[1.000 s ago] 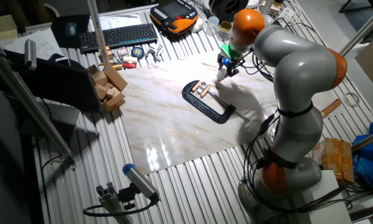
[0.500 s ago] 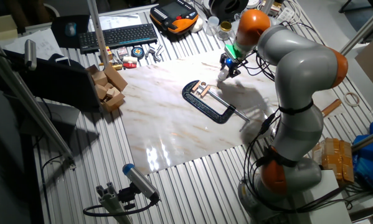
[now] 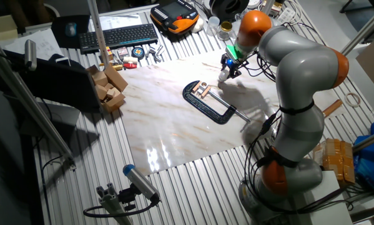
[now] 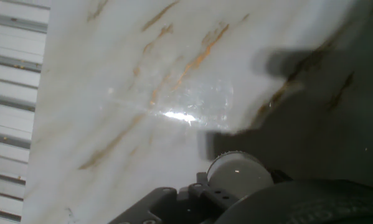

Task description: Take out the light bulb by rotating it

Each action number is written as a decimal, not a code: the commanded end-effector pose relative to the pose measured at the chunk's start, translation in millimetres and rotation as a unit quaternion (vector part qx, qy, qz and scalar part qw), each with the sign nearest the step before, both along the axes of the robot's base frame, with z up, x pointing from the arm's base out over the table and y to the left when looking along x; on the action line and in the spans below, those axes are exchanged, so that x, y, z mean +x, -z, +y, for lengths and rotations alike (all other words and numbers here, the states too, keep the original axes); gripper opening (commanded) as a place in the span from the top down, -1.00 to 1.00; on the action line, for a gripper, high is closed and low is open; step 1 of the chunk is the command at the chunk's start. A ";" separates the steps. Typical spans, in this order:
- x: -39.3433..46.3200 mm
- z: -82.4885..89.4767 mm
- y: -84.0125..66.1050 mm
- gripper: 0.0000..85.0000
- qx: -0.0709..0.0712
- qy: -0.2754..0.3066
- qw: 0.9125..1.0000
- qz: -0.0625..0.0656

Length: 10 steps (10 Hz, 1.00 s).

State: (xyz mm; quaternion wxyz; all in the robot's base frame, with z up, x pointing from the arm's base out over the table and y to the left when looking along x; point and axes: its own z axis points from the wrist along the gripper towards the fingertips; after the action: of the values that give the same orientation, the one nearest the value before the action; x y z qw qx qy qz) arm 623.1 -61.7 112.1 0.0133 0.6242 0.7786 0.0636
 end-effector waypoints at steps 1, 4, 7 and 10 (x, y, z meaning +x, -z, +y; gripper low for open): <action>0.4 0.0 0.8 -0.60 0.000 0.006 1.000 -0.002; 1.2 -1.0 3.6 -1.00 -0.001 0.005 1.000 -0.006; 1.4 3.7 3.1 -1.00 -0.013 -0.002 1.000 -0.017; 5.7 33.7 -14.4 -0.60 -0.035 -0.024 0.999 -0.025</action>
State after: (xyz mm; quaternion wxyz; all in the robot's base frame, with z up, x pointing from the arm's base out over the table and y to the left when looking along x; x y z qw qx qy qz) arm 628.8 -31.0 126.9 0.0537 0.6024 0.7947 0.0510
